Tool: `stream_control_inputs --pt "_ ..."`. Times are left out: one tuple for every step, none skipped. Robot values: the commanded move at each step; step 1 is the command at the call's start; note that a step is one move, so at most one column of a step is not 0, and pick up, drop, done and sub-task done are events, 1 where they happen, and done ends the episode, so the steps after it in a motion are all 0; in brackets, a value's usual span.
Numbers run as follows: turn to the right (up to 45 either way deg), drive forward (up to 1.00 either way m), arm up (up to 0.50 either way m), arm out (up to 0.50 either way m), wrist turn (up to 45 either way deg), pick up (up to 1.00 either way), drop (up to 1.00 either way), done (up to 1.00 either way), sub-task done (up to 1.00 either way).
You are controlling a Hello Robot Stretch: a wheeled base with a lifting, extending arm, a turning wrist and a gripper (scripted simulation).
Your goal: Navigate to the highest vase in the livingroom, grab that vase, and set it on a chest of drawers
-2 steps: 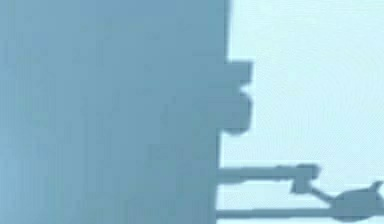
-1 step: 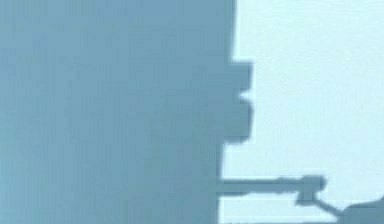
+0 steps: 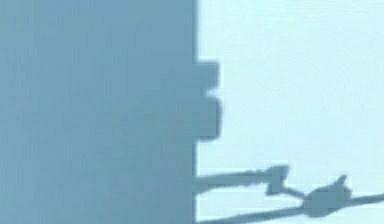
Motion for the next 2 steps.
stream_control_inputs --pt "-9.0 0.0 0.0 0.0 0.0 0.0 0.0 0.0 0.0" --pt "12.0 0.0 0.0 0.0 0.0 0.0 0.0 0.0 0.0"
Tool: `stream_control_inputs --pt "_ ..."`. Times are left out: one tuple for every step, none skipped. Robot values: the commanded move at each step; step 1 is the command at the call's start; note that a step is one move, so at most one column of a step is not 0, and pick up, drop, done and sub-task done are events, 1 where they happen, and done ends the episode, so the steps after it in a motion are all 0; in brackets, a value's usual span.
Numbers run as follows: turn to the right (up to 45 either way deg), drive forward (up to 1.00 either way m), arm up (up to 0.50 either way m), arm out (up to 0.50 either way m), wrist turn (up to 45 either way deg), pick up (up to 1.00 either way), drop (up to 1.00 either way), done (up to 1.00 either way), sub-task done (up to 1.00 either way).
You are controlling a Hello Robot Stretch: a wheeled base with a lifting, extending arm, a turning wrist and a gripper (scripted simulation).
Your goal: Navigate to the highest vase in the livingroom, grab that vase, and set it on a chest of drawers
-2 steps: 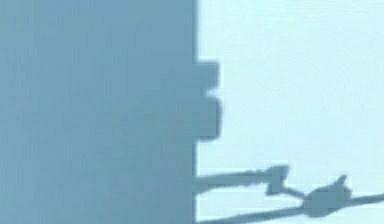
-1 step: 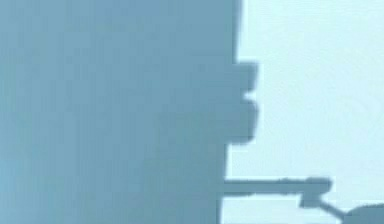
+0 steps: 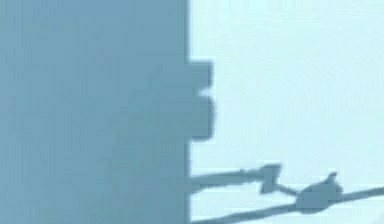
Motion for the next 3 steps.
stream_control_inputs --pt "-6.0 0.0 0.0 0.0 0.0 0.0 0.0 0.0 0.0" --pt "6.0 0.0 0.0 0.0 0.0 0.0 0.0 0.0 0.0" --pt "-45.0 0.0 0.0 0.0 0.0 0.0 0.0 0.0 0.0"
